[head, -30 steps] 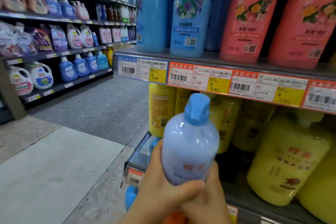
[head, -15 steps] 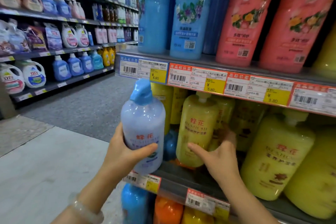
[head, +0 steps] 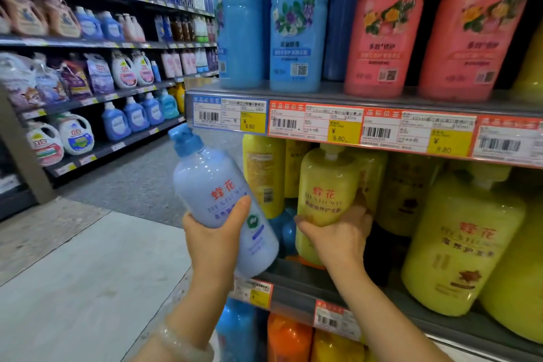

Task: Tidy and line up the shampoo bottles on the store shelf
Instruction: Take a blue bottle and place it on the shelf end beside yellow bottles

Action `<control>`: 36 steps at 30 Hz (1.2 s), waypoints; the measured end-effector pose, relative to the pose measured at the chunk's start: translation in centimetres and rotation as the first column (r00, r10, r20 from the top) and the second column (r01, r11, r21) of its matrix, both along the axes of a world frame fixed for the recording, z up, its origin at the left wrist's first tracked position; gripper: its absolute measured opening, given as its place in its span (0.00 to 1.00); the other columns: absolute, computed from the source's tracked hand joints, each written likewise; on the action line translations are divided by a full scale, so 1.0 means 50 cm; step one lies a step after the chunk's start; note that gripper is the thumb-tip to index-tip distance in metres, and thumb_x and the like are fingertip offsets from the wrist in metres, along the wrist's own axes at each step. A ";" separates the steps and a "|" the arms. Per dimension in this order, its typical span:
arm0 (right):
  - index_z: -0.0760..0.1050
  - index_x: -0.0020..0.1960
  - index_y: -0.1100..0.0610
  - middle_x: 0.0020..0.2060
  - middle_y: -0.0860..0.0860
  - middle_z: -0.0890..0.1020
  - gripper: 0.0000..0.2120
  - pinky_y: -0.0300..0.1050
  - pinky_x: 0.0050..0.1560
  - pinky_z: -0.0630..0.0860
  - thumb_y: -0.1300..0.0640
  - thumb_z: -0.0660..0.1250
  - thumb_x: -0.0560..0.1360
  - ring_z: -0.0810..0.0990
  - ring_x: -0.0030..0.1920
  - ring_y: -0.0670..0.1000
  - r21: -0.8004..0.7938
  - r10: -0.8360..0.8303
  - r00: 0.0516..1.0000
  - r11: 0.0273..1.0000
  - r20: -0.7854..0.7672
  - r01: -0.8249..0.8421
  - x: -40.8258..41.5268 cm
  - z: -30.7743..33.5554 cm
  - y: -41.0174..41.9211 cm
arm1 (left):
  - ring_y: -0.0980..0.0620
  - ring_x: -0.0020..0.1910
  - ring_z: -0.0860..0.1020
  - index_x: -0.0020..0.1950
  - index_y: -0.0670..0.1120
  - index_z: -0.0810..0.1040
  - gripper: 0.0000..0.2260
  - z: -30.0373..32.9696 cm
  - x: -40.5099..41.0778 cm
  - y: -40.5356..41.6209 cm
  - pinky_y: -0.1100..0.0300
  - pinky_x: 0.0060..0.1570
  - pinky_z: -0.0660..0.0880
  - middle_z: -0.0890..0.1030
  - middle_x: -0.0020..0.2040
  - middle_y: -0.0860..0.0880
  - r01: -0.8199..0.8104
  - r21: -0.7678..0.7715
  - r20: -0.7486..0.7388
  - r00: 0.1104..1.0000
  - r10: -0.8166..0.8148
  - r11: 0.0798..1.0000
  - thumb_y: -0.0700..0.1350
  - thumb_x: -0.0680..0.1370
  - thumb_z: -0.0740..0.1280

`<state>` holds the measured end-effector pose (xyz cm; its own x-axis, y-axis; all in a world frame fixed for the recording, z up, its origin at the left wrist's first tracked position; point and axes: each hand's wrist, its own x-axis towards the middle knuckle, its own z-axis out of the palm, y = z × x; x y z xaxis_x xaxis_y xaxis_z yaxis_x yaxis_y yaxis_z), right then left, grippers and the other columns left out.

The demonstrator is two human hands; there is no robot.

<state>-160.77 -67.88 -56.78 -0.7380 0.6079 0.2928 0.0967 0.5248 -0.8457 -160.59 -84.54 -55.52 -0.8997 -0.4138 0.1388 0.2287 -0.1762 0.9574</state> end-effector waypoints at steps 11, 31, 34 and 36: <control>0.63 0.64 0.63 0.57 0.60 0.70 0.49 0.56 0.59 0.72 0.48 0.82 0.51 0.70 0.60 0.60 0.049 -0.004 1.000 0.999 -0.018 0.005 0.092 0.003 0.070 | 0.51 0.47 0.81 0.56 0.46 0.71 0.30 -0.007 -0.055 0.022 0.52 0.46 0.79 0.81 0.48 0.49 0.331 -0.387 0.084 0.942 -0.325 0.861 0.47 0.59 0.80; 0.59 0.69 0.53 0.60 0.50 0.73 0.50 0.53 0.61 0.74 0.46 0.80 0.55 0.72 0.61 0.51 -0.110 -0.058 0.998 0.992 -0.029 0.054 0.119 -0.072 0.052 | 0.63 0.45 0.75 0.57 0.49 0.65 0.34 -0.051 -0.045 0.009 0.66 0.40 0.73 0.75 0.47 0.58 0.440 -0.416 0.038 0.883 -0.468 0.796 0.36 0.59 0.79; 0.60 0.69 0.53 0.59 0.50 0.73 0.50 0.55 0.61 0.74 0.43 0.79 0.53 0.72 0.61 0.51 -0.108 -0.104 0.994 0.989 -0.044 0.099 0.118 -0.074 0.037 | 0.61 0.47 0.76 0.59 0.47 0.67 0.34 -0.055 -0.057 -0.003 0.65 0.40 0.73 0.76 0.48 0.57 0.473 -0.416 0.030 0.861 -0.508 0.777 0.36 0.58 0.79; 0.60 0.68 0.53 0.59 0.50 0.73 0.50 0.55 0.61 0.73 0.42 0.78 0.53 0.72 0.61 0.51 -0.093 -0.127 0.991 0.988 -0.045 0.123 0.119 -0.074 0.029 | 0.59 0.48 0.76 0.60 0.46 0.68 0.35 -0.058 -0.061 -0.005 0.61 0.42 0.75 0.77 0.49 0.55 0.490 -0.400 0.031 0.852 -0.523 0.775 0.39 0.56 0.79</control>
